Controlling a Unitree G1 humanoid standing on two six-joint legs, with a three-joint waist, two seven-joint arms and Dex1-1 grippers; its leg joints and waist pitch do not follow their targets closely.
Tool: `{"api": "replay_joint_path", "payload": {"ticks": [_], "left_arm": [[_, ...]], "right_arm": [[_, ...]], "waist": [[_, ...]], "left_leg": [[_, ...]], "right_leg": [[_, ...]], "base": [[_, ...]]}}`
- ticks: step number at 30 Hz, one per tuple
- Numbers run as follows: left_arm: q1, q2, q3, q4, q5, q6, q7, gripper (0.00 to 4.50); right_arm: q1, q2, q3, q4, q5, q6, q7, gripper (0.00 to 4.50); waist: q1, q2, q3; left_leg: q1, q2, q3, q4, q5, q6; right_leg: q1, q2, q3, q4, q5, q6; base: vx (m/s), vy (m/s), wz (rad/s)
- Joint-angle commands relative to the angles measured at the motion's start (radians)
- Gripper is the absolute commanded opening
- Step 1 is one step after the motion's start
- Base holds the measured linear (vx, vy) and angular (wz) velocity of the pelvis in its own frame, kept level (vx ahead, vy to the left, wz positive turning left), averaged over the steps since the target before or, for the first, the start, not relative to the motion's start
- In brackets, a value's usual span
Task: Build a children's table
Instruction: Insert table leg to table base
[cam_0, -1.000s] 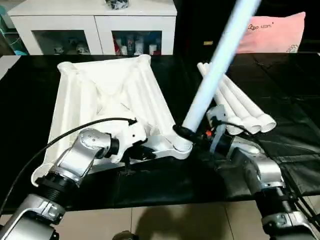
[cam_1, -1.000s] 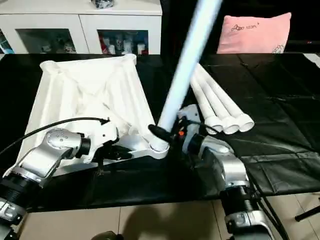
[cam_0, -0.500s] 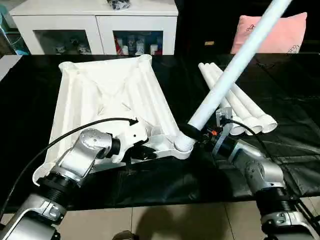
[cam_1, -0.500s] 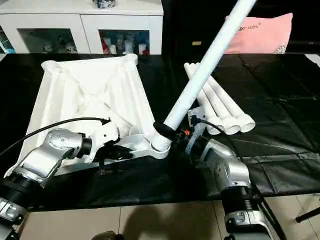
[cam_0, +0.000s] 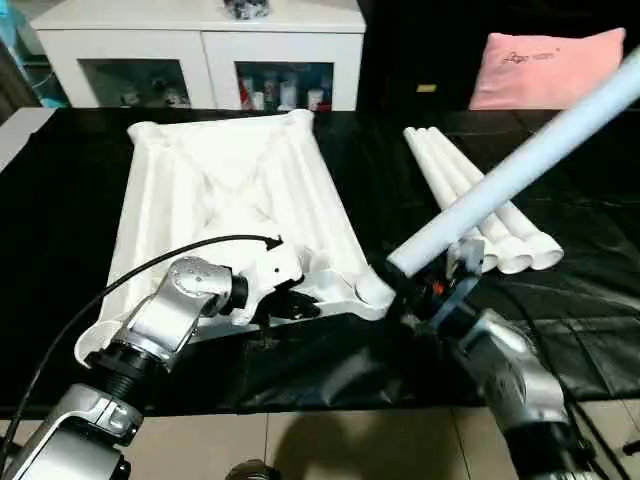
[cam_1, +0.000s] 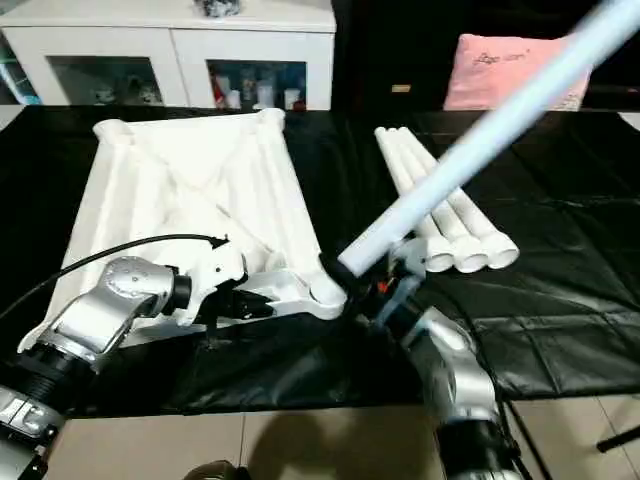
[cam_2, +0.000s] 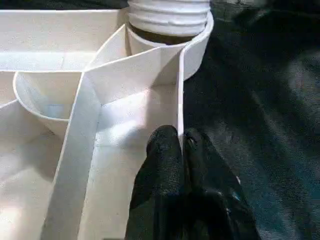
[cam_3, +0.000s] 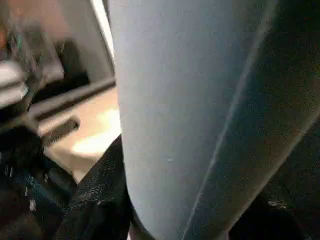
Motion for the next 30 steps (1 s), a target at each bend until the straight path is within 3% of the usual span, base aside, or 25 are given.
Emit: {"api": "replay_joint_path", "payload": {"ticks": [1, 5, 6, 8, 10, 12, 13, 14, 19, 20, 21, 22, 23, 24, 25, 27, 28, 30], "left_arm": [[-0.053, 0.015, 0.041, 0.018, 0.016, -0.011, 0.043, 0.0], [-0.049, 0.016, 0.042, 0.02, 0.019, -0.015, 0.043, 0.0], [-0.047, 0.016, 0.042, 0.019, 0.019, -0.014, 0.043, 0.0], [-0.044, 0.017, 0.042, 0.015, 0.02, -0.013, 0.043, 0.0], [-0.039, 0.021, 0.041, 0.008, 0.021, -0.01, 0.044, 0.0], [-0.034, 0.026, 0.039, 0.002, 0.025, -0.008, 0.047, 0.0], [-0.033, 0.027, 0.039, 0.001, 0.025, -0.008, 0.047, 0.0], [-0.033, 0.029, 0.038, 0.0, 0.027, -0.01, 0.045, 0.0], [-0.035, 0.04, 0.029, -0.005, 0.032, -0.017, 0.035, 0.0], [-0.037, 0.043, 0.025, -0.006, 0.033, -0.021, 0.029, 0.0], [-0.039, 0.049, 0.021, -0.007, 0.035, -0.025, 0.019, 0.0], [-0.04, 0.05, 0.019, -0.008, 0.036, -0.026, 0.017, 0.0], [-0.041, 0.053, 0.015, -0.009, 0.037, -0.029, 0.008, 0.0], [-0.043, 0.053, 0.013, -0.008, 0.037, -0.031, 0.005, 0.0], [-0.047, 0.054, 0.007, -0.005, 0.04, -0.039, -0.005, 0.0], [-0.049, 0.054, 0.003, -0.004, 0.04, -0.043, -0.011, 0.0], [-0.053, 0.051, -0.004, -0.001, 0.042, -0.057, -0.017, 0.0], [-0.056, 0.041, -0.008, 0.001, 0.035, -0.073, -0.026, 0.0]], "right_arm": [[0.067, -0.038, 0.035, 0.045, -0.086, 0.024, 0.004, 1.93], [0.06, -0.105, 0.112, 0.048, -0.158, -0.001, 0.062, 1.93], [0.057, -0.109, 0.117, 0.047, -0.159, 0.002, 0.072, 1.93], [0.039, -0.122, 0.137, 0.05, -0.165, 0.013, 0.105, 1.93], [-0.001, -0.133, 0.164, 0.065, -0.176, 0.02, 0.143, 1.93], [-0.045, -0.136, 0.19, 0.086, -0.182, 0.022, 0.17, 1.93], [-0.049, -0.137, 0.194, 0.088, -0.182, 0.021, 0.172, 1.93], [-0.072, -0.137, 0.203, 0.108, -0.182, 0.024, 0.19, 1.93], [-0.128, -0.135, 0.23, 0.18, -0.197, 0.01, 0.238, 1.93], [-0.136, -0.133, 0.236, 0.198, -0.203, 0.001, 0.247, 1.93], [-0.141, -0.129, 0.242, 0.215, -0.205, -0.005, 0.26, 1.93], [-0.141, -0.128, 0.243, 0.218, -0.205, -0.006, 0.264, 1.93], [-0.135, -0.128, 0.248, 0.219, -0.207, -0.008, 0.273, 1.93], [-0.131, -0.129, 0.251, 0.22, -0.208, -0.011, 0.278, 1.93], [-0.118, -0.131, 0.258, 0.217, -0.211, -0.016, 0.288, 1.93], [-0.114, -0.132, 0.261, 0.22, -0.211, -0.021, 0.293, 1.93], [-0.108, -0.132, 0.264, 0.224, -0.209, -0.03, 0.298, 1.93], [-0.102, -0.131, 0.259, 0.225, -0.199, -0.031, 0.305, 1.93]], "waist": [[-0.009, 0.003, -0.06], [-0.01, 0.001, -0.055], [-0.011, -0.007, -0.054], [-0.011, -0.008, -0.056], [-0.013, -0.021, -0.055], [-0.014, -0.014, -0.054], [-0.016, -0.022, -0.054], [-0.016, -0.023, -0.053], [-0.027, -0.02, -0.052], [-0.029, -0.021, -0.053], [-0.028, -0.016, -0.054], [-0.03, -0.02, -0.054], [-0.028, -0.016, -0.055], [-0.029, -0.02, -0.055], [-0.027, -0.014, -0.056], [-0.028, -0.012, -0.059], [-0.025, 0.0, -0.059], [-0.027, -0.002, -0.059]], "left_leg": [[0.036, 0.049, -0.013, -0.082, -0.208, 0.002], [0.039, 0.051, -0.014, -0.088, -0.264, -0.007], [0.039, 0.052, -0.014, -0.089, -0.273, -0.008], [0.038, 0.052, -0.014, -0.088, -0.266, 0.0], [0.035, 0.052, -0.012, -0.086, -0.243, 0.014], [0.034, 0.051, -0.013, -0.085, -0.236, 0.023], [0.034, 0.052, -0.012, -0.085, -0.234, 0.024], [0.035, 0.053, -0.012, -0.087, -0.24, 0.022], [0.038, 0.054, -0.015, -0.092, -0.294, -0.004], [0.038, 0.054, -0.015, -0.092, -0.299, -0.009], [0.038, 0.053, -0.016, -0.092, -0.304, -0.012], [0.038, 0.054, -0.016, -0.093, -0.306, -0.013], [0.039, 0.053, -0.017, -0.092, -0.302, -0.014], [0.038, 0.053, -0.016, -0.092, -0.296, -0.011], [0.039, 0.053, -0.016, -0.091, -0.293, -0.011], [0.04, 0.052, -0.016, -0.09, -0.284, -0.011], [0.04, 0.052, -0.018, -0.09, -0.283, -0.011], [0.041, 0.052, -0.017, -0.091, -0.296, -0.013]], "right_leg": [[0.022, -0.041, 0.019, -0.067, 0.016, -0.239], [0.019, -0.043, 0.021, -0.076, -0.07, -0.232], [0.021, -0.044, 0.021, -0.078, -0.087, -0.229], [0.021, -0.045, 0.022, -0.077, -0.085, -0.232], [0.023, -0.044, 0.022, -0.076, -0.068, -0.234], [0.021, -0.045, 0.021, -0.076, -0.084, -0.239], [0.021, -0.045, 0.021, -0.077, -0.085, -0.238], [0.02, -0.045, 0.021, -0.077, -0.095, -0.237], [0.016, -0.044, 0.02, -0.079, -0.13, -0.243], [0.017, -0.044, 0.021, -0.078, -0.121, -0.243], [0.017, -0.044, 0.021, -0.077, -0.11, -0.245], [0.018, -0.043, 0.021, -0.077, -0.095, -0.247], [0.019, -0.043, 0.021, -0.075, -0.084, -0.248], [0.02, -0.043, 0.021, -0.076, -0.067, -0.25], [0.02, -0.043, 0.021, -0.074, -0.059, -0.252], [0.022, -0.041, 0.02, -0.072, -0.015, -0.259], [0.022, -0.042, 0.019, -0.07, -0.001, -0.264], [0.023, -0.04, 0.018, -0.071, 0.006, -0.268]], "base": [[0.0, 0.0, 0.0], [0.0, 0.0, 0.0], [0.0, 0.0, 0.0], [0.0, 0.0, 0.0], [0.0, 0.0, 0.0], [0.0, 0.0, 0.0], [0.0, 0.0, 0.0], [0.0, 0.0, 0.0], [0.0, 0.0, 0.0], [0.0, 0.0, 0.0], [0.0, 0.0, 0.0], [0.0, 0.0, 0.0], [0.0, 0.0, 0.0], [0.0, 0.0, 0.0], [0.0, 0.0, 0.0], [0.0, 0.0, 0.0], [0.0, 0.0, 0.0], [0.0, 0.0, 0.0]]}}
